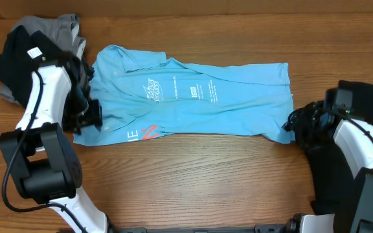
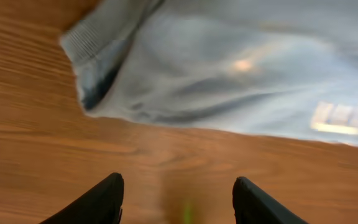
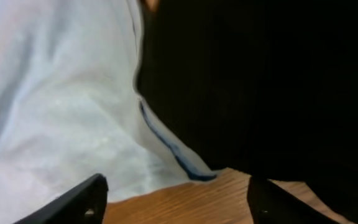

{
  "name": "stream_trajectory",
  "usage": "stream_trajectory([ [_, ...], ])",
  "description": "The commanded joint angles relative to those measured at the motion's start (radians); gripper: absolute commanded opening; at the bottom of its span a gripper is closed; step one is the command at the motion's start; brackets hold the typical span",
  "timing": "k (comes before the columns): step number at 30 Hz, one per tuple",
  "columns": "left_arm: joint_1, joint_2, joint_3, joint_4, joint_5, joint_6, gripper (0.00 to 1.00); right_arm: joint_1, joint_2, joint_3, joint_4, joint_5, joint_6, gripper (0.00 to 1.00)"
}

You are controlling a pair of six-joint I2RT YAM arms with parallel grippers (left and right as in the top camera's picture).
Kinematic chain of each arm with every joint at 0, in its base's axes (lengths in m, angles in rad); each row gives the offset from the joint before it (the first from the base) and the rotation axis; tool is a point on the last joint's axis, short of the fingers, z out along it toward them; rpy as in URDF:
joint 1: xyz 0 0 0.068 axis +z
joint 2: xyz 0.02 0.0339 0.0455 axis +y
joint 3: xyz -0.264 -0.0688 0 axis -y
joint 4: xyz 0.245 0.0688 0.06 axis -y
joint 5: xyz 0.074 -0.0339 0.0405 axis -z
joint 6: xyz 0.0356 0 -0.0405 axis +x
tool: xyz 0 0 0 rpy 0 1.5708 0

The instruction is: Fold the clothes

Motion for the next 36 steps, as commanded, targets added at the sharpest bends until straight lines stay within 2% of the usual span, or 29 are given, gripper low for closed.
stream_trajectory([
  [1,0.033,-0.016,-0.116,0.069,-0.028,-0.036,0.60,-0.001,0.002,-0.041,0.055,-0.015,0.048,0.77],
  [3,0.043,-0.016,-0.169,0.131,-0.027,-0.037,0.60,-0.001,0.002,-0.067,0.109,-0.034,0.049,0.71],
  [5,0.048,-0.016,-0.203,0.176,-0.017,-0.037,0.57,-0.001,0.002,-0.095,0.153,-0.039,0.071,0.60],
  [6,0.050,-0.016,-0.213,0.192,-0.005,-0.037,0.52,-0.001,0.002,-0.107,0.164,-0.043,0.076,0.55],
  [8,0.050,-0.016,-0.219,0.201,-0.004,-0.037,0.28,-0.001,0.002,-0.129,0.185,-0.059,0.082,0.47],
  [12,0.054,-0.016,-0.219,0.220,-0.010,-0.037,0.04,-0.001,0.002,-0.138,0.200,-0.059,0.074,0.45],
  [13,0.058,-0.016,-0.219,0.227,-0.010,-0.037,0.04,-0.001,0.002,-0.138,0.205,-0.060,0.074,0.40],
  [16,0.076,-0.016,-0.216,0.227,-0.040,-0.037,0.04,-0.002,0.001,-0.135,0.206,-0.056,0.074,0.15],
  [18,0.102,-0.017,-0.207,0.206,-0.074,-0.058,0.04,-0.013,-0.001,-0.108,0.148,-0.016,0.074,0.05],
  [22,0.182,-0.019,-0.167,0.163,-0.072,-0.071,0.04,-0.038,-0.005,-0.003,-0.025,0.075,0.068,0.04],
  [28,0.288,-0.019,-0.096,0.105,-0.017,-0.070,0.04,-0.041,-0.005,0.123,-0.225,0.101,0.035,0.04],
  [31,0.299,-0.019,-0.078,0.105,0.109,-0.005,0.04,-0.042,-0.005,0.132,-0.234,0.125,0.036,0.15],
  [32,0.296,-0.019,-0.078,0.106,0.147,0.014,0.08,-0.042,-0.005,0.132,-0.231,0.126,0.037,0.19],
  [33,0.292,-0.019,-0.078,0.106,0.174,0.027,0.27,-0.042,-0.005,0.132,-0.225,0.126,0.037,0.22],
  [34,0.285,-0.019,-0.080,0.106,0.198,0.037,0.40,-0.042,-0.005,0.132,-0.221,0.126,0.037,0.27],
  [36,0.271,-0.019,-0.087,0.118,0.208,0.043,0.55,-0.041,-0.005,0.132,-0.209,0.125,0.036,0.32],
])
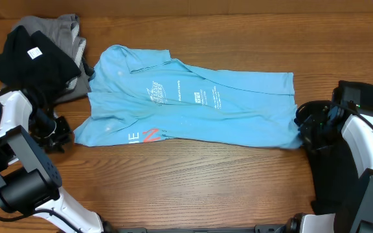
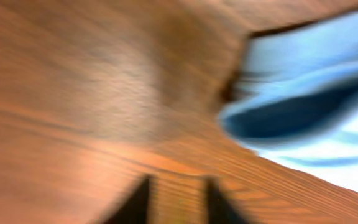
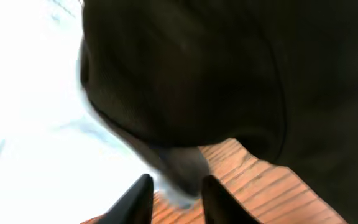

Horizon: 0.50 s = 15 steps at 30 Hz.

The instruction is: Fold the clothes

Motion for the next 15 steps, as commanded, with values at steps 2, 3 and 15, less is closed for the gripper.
stream_trajectory([
  [2,-0.033,-0.019,-0.005,0.038,0.105,0.050,0.66,-0.003,-0.008,0.021,0.012,0.023,-0.004,0.32],
  [3,-0.035,-0.019,-0.018,0.062,0.105,0.049,0.67,-0.003,-0.008,0.021,0.013,0.019,-0.004,0.33],
  [15,-0.029,-0.021,-0.159,0.264,0.097,0.030,0.04,-0.003,-0.008,0.013,-0.001,-0.045,-0.005,0.38],
])
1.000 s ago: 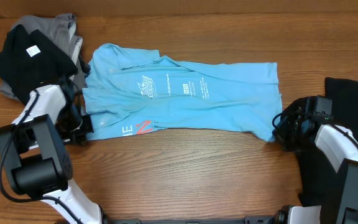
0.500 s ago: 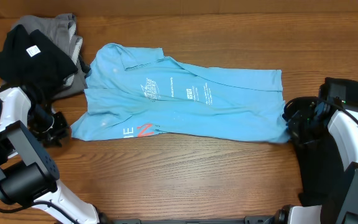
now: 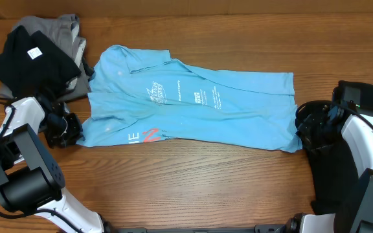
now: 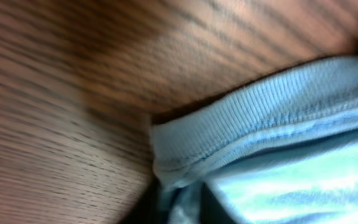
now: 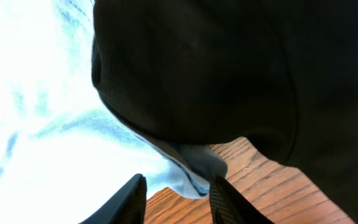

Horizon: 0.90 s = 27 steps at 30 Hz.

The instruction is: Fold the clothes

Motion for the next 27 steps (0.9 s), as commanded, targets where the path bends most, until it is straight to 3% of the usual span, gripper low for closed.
stream_trajectory([
  [1,0.014,-0.011,-0.012,-0.027,-0.003,0.004,0.04,-0.003,-0.008,0.005,0.000,-0.016,-0.003,0.39],
  [6,0.087,-0.011,0.068,-0.098,-0.015,-0.040,0.04,-0.003,-0.008,-0.073,0.027,-0.034,-0.002,0.39],
  [13,0.114,-0.011,0.169,-0.168,0.030,-0.026,0.04,-0.003,-0.008,-0.212,0.183,-0.161,0.005,0.47],
  [20,0.115,-0.011,0.181,-0.177,0.025,-0.026,0.04,-0.003,-0.008,-0.227,0.212,-0.192,-0.003,0.06],
  [27,0.122,-0.014,0.214,-0.211,-0.031,-0.016,0.04,-0.023,-0.008,-0.080,0.031,-0.019,-0.003,0.04],
])
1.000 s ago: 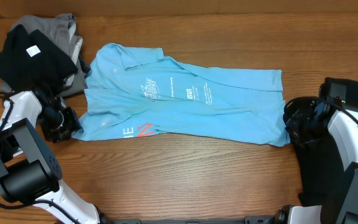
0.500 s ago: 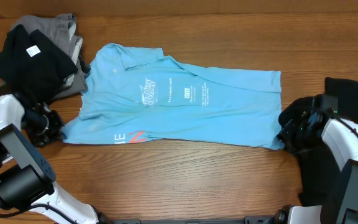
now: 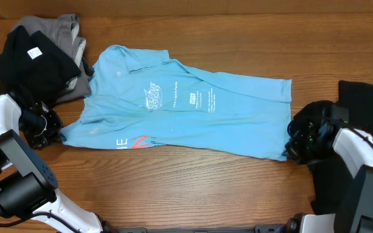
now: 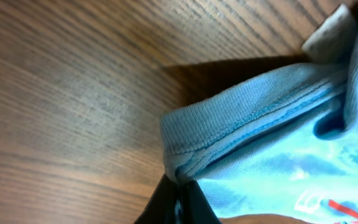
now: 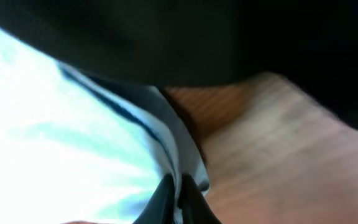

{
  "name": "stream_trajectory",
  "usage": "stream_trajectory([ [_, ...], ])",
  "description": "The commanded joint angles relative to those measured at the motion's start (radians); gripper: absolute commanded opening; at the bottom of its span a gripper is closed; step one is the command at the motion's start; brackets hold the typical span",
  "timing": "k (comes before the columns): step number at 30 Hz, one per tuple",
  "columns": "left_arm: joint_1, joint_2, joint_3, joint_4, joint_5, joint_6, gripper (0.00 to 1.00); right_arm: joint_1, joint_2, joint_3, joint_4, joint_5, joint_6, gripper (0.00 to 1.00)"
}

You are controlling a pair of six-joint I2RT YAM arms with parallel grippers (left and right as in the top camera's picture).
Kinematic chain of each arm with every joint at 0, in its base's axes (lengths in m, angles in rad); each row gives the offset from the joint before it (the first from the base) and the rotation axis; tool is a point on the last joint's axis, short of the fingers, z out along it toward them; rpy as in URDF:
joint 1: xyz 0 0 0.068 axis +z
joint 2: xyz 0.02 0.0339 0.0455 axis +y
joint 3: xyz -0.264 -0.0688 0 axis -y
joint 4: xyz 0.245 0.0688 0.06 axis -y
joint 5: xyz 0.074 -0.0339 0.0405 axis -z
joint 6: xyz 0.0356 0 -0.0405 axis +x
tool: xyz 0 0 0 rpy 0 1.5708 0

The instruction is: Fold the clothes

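Note:
A light blue shirt with white print lies spread lengthwise across the wooden table. My left gripper is shut on its near-left corner; in the left wrist view the ribbed hem runs into the closed left gripper. My right gripper is shut on the near-right corner, and the right wrist view shows the blue-edged cloth pinched in the right gripper.
A heap of black and grey clothes lies at the far left. Black cloth lies at the right edge behind my right arm. Bare wooden table spans the front.
Both grippers have closed on the shirt's near corners. The near edge has moved toward the front, the left corner pulled out further left, so the shirt now lies slanted.
At first both grippers were open beside the shirt's ends, the left one at the left sleeve. Then the left gripper was out on the table to the left, narrowed. Then both were at the near corners. Now each holds a corner and the shirt is stretched.

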Motion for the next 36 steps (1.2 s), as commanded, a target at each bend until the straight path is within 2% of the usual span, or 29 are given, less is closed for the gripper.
stream_trajectory([
  [1,0.011,-0.014,0.058,-0.017,-0.034,0.004,0.04,-0.013,-0.008,0.130,-0.073,0.143,-0.004,0.04],
  [5,0.023,-0.014,0.119,-0.059,-0.050,0.004,0.04,-0.012,-0.008,0.209,-0.140,0.158,-0.045,0.07],
  [15,0.024,-0.014,0.176,-0.153,-0.076,0.005,0.06,-0.012,-0.008,0.209,-0.143,0.159,-0.045,0.11],
  [16,0.024,-0.014,0.176,-0.177,-0.077,0.006,0.11,-0.012,-0.008,0.209,-0.142,0.159,-0.045,0.11],
  [18,0.024,-0.014,0.176,-0.199,-0.080,0.008,0.30,-0.012,-0.008,0.209,-0.136,0.158,-0.044,0.13],
  [21,0.024,-0.014,0.176,-0.210,-0.079,0.008,0.41,-0.009,-0.008,0.209,-0.134,0.093,-0.063,0.18],
  [22,0.024,-0.014,0.176,-0.211,-0.074,0.008,0.41,0.002,-0.008,0.205,-0.132,0.042,-0.098,0.26],
  [25,0.024,-0.014,0.176,-0.216,-0.063,0.008,0.40,0.024,-0.008,0.191,-0.101,0.025,-0.105,0.33],
  [28,0.015,-0.018,0.176,-0.214,0.035,0.055,0.37,0.057,-0.008,0.169,-0.026,-0.047,-0.109,0.33],
  [30,0.005,-0.033,0.177,-0.220,0.090,0.078,0.28,0.085,-0.008,0.153,0.002,-0.060,-0.108,0.33],
  [34,-0.032,-0.109,0.177,-0.214,0.139,0.119,0.29,0.128,-0.008,0.128,0.050,-0.058,-0.100,0.32],
  [36,-0.055,-0.165,0.177,-0.206,0.131,0.126,0.31,0.145,-0.008,0.110,0.058,-0.055,-0.071,0.28],
])
